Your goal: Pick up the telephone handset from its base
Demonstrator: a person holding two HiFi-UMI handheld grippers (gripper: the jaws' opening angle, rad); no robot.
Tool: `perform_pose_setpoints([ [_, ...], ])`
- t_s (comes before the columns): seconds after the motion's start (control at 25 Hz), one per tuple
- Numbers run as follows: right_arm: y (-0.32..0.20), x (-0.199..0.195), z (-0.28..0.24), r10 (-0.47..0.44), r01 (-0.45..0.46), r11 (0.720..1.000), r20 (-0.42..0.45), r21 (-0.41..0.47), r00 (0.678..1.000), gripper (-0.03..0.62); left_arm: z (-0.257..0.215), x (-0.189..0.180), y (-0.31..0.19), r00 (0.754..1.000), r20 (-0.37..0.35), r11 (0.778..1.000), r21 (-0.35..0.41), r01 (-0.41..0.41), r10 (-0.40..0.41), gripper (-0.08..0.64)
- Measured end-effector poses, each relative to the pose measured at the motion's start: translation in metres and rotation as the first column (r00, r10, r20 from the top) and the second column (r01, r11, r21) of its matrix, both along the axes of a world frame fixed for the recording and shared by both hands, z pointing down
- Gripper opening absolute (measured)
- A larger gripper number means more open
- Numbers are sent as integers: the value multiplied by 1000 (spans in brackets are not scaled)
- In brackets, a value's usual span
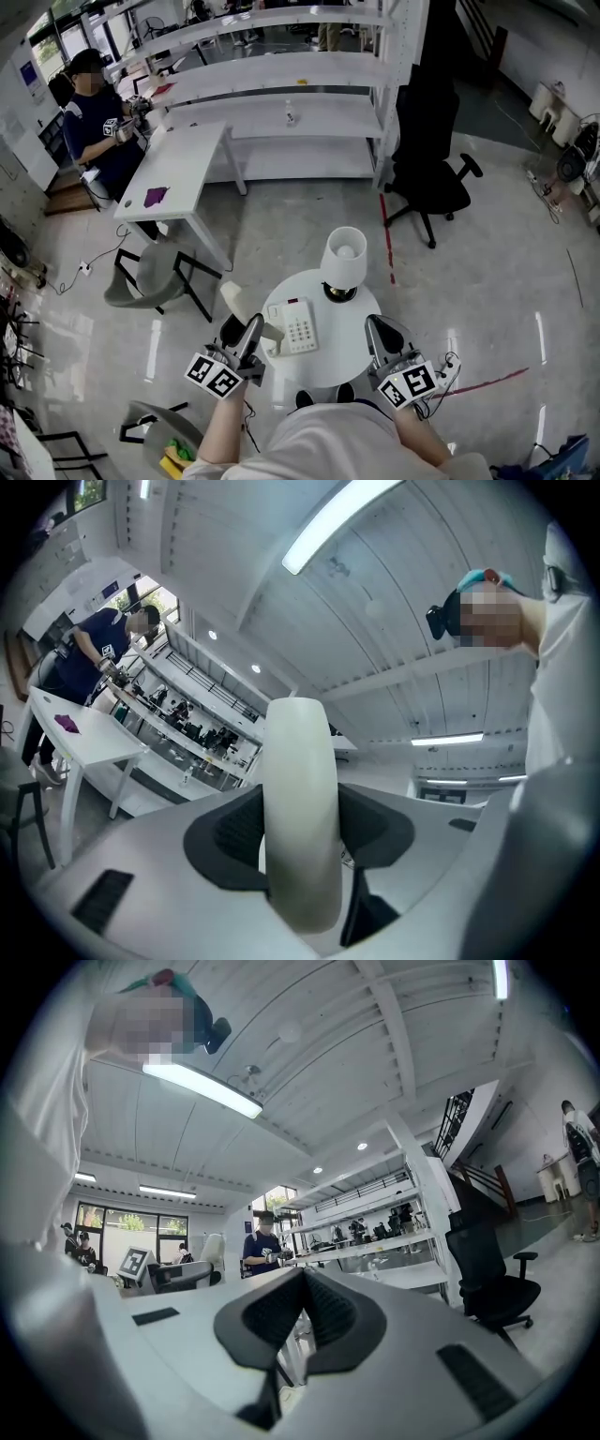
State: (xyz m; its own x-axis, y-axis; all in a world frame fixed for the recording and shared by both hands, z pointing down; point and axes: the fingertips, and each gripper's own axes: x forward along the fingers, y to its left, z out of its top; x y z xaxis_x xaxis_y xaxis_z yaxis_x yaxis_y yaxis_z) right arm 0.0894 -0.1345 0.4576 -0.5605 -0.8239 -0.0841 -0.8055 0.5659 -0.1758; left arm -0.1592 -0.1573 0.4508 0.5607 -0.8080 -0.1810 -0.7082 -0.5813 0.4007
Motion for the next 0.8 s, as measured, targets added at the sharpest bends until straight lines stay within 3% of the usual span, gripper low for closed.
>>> perform_pose_setpoints([
  [0.16,1,-3,1,-10,10,1000,-7,0,1000,8,-4,1,10,1000,26,1000,24,2,-3,227],
  [0.8,-2,-5,1,-14,14,1000,-23,4,1000,8,-6,0,19,1000,14,1000,24,-2,1,227],
])
